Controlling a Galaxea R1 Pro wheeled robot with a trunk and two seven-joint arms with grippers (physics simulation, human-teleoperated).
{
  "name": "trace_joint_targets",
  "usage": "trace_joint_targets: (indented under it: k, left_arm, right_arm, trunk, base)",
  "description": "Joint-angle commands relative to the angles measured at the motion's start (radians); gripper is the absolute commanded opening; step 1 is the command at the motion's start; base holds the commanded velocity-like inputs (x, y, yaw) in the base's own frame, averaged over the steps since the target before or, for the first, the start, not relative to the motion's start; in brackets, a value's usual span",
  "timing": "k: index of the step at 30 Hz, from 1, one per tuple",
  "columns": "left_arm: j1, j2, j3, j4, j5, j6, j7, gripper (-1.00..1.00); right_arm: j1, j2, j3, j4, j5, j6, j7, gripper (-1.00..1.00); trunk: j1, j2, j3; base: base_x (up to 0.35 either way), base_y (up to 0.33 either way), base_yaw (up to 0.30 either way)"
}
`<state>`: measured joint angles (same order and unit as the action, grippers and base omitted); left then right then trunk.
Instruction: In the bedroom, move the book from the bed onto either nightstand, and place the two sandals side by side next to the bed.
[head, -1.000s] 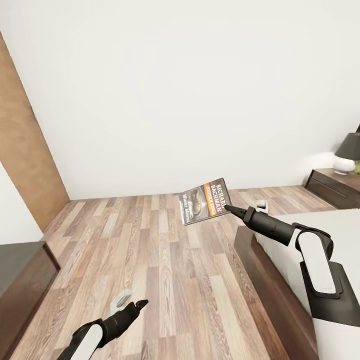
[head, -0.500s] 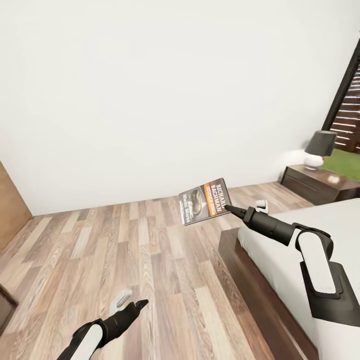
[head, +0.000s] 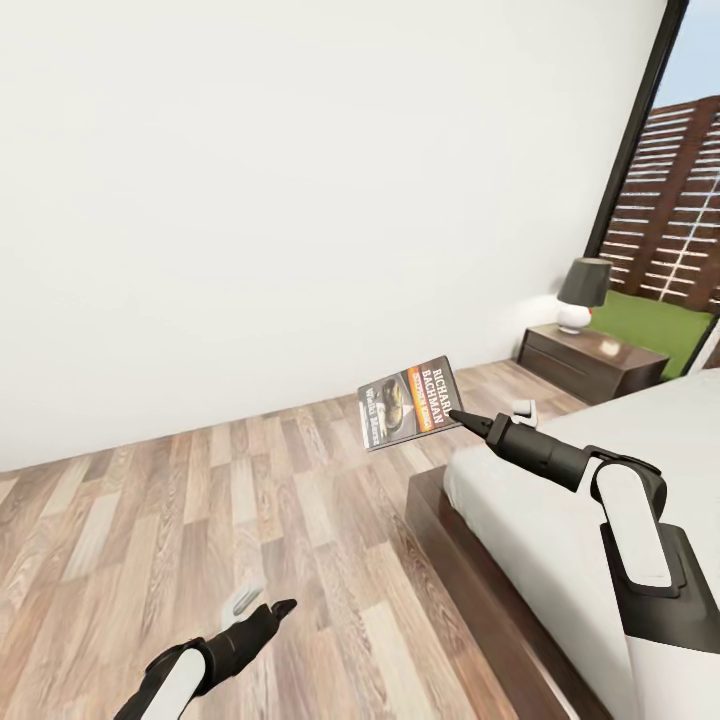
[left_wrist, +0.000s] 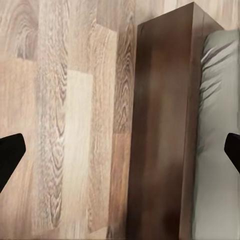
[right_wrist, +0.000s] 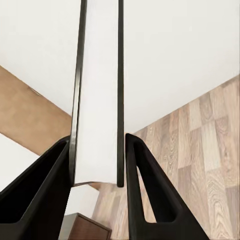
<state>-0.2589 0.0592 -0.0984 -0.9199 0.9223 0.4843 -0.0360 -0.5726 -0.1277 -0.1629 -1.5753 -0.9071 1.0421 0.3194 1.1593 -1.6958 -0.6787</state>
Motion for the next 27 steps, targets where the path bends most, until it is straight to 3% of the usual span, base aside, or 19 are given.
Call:
trace_joint_targets:
  k: [1, 9, 27]
  left_arm:
    - [0.0, 0.001, -0.001, -0.001, 0.003, 0.003, -0.001, 1.0]
    - [0.0, 0.002, -0.001, 0.001, 0.003, 0.003, -0.001, 1.0]
    - [0.0, 0.002, -0.001, 0.001, 0.003, 0.003, -0.002, 1.0]
  right_arm:
    - [-0.001, 0.0, -0.001, 0.0, 0.0, 0.005, 0.01, -1.0]
    - [-0.001, 0.0, -0.001, 0.0, -0.002, 0.005, 0.011, -1.0]
    - [-0.001, 0.001, 0.0, 0.001, 0.001, 0.005, 0.01, -1.0]
  trunk:
    - [0.0, 0.0, -0.001]
    - [0.0, 0.0, -0.001]
    - [0.0, 0.0, -0.001]
  base:
    - [0.324, 0.045, -0.265]
    - [0.304, 0.144, -0.189]
    - [0.267, 0.213, -0.012]
